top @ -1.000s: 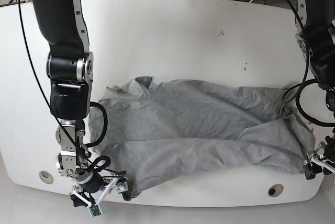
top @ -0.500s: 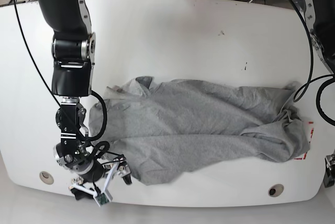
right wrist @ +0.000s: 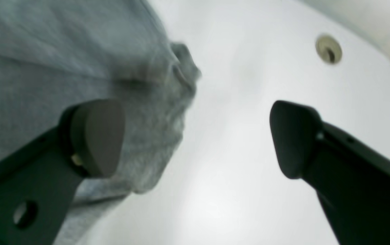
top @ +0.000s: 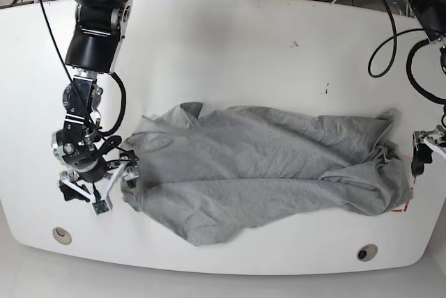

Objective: Layout the t-shirt on the table in an organized manner, then fold the t-shirt properly

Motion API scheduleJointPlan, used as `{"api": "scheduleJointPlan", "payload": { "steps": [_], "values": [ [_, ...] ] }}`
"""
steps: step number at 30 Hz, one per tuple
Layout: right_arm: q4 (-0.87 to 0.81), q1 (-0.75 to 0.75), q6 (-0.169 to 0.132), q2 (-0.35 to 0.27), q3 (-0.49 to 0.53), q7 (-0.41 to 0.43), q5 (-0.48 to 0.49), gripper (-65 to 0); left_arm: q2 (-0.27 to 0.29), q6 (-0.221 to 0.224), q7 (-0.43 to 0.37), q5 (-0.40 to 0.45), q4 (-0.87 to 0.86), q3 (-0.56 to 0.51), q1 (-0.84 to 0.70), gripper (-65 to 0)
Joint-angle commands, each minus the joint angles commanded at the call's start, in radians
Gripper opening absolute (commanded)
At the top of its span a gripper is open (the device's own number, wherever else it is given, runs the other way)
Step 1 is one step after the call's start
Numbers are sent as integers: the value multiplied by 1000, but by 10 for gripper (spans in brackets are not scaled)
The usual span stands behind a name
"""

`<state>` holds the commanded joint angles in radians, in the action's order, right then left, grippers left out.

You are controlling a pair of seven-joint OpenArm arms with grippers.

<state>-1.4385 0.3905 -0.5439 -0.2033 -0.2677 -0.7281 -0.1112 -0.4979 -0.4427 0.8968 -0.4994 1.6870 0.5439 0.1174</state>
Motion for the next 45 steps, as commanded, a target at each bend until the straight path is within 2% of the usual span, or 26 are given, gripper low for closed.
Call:
{"api": "scheduleJointPlan", "payload": {
  "steps": [5, 9, 15, 19, 24, 33, 35, 41, 42, 44, 45],
  "values": [
    [34, -72, -2, 3, -26, 3, 3, 0, 34, 0, 0, 0, 49, 21, -83, -96],
    [57, -112, -15, 5, -26, 3, 80, 0, 34, 0, 0, 0, 68, 21, -126, -96],
    [153, -126, -18, 5, -25, 5, 155, 0, 35, 0, 0, 0, 69, 21, -153, -96],
    [210, -123, -20, 3, -25, 43, 198, 0, 35, 0, 0, 0, 69, 37, -160, -96],
    [261, -107, -20, 3, -21, 89, 212, 0, 35, 0, 0, 0, 68, 43, -161, -96],
    [330, -43, -20, 3, -23, 106, 212, -13, 35, 0, 0, 0, 64, 43, -173, -96],
    [328, -41, -20, 3, -23, 110, 212, -116, 35, 0, 0, 0, 64, 43, -175, -96],
    [327, -32, -20, 5, -21, 107, 212, -599, 35, 0, 0, 2, 60, 43, -175, -96],
    [327, -32, -20, 5, -20, 106, 212, -650, 35, 0, 0, 2, 57, 43, -175, -96],
    [322, -32, -20, 5, -20, 100, 212, -650, 35, 0, 0, 2, 40, 41, -173, -96],
    [322, -32, -20, 5, -20, 87, 212, -625, 35, 0, 0, 2, 26, 41, -170, -96]
  ]
}}
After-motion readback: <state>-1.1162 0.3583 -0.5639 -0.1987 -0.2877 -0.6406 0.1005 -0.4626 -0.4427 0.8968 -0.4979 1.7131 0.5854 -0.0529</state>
